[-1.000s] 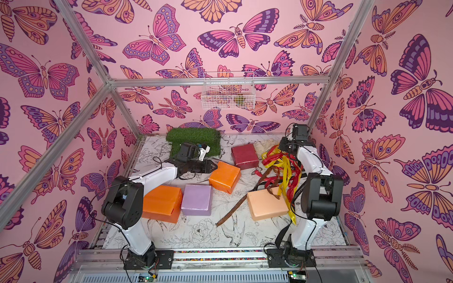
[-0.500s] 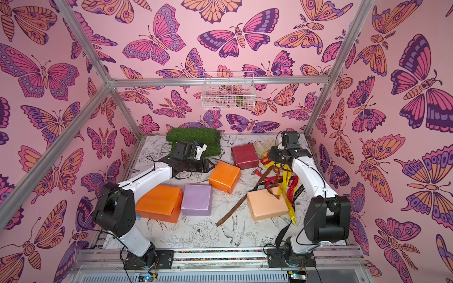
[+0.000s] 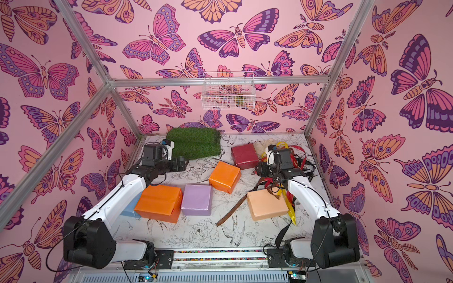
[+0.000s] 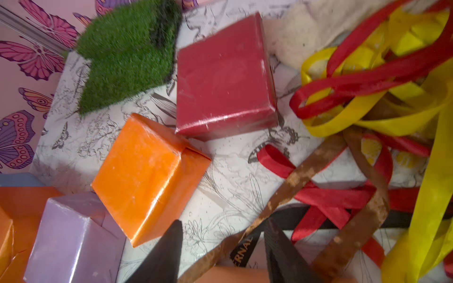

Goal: Untie the ribbon bows on the gift boxes
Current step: Reset both arms

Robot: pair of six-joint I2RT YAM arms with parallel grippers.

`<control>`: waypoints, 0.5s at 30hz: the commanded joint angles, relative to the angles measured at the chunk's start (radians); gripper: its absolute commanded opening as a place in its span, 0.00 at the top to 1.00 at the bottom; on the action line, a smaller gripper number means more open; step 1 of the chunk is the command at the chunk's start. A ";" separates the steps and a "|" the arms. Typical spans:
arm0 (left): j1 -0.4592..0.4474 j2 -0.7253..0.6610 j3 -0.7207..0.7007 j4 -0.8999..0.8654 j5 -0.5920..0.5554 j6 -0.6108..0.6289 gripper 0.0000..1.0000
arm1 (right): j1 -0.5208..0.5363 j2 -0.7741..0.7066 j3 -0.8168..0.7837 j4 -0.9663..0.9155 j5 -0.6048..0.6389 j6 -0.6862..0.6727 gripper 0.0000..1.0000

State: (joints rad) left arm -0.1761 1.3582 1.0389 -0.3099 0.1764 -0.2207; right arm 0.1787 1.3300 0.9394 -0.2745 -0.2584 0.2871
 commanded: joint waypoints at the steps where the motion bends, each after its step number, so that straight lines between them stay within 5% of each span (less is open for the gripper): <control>1: 0.054 -0.045 -0.093 0.067 -0.134 0.054 0.03 | 0.002 -0.020 -0.015 0.098 0.013 -0.075 0.41; 9: 0.214 -0.055 -0.332 0.360 -0.109 0.073 0.00 | -0.011 -0.041 -0.100 0.231 0.177 -0.162 0.25; 15: 0.323 -0.032 -0.489 0.637 -0.048 0.026 0.00 | -0.117 -0.090 -0.241 0.426 0.203 -0.153 0.22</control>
State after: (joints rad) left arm 0.1158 1.3025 0.6079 0.1623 0.0944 -0.1734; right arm 0.1066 1.2678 0.7357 0.0204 -0.1017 0.1482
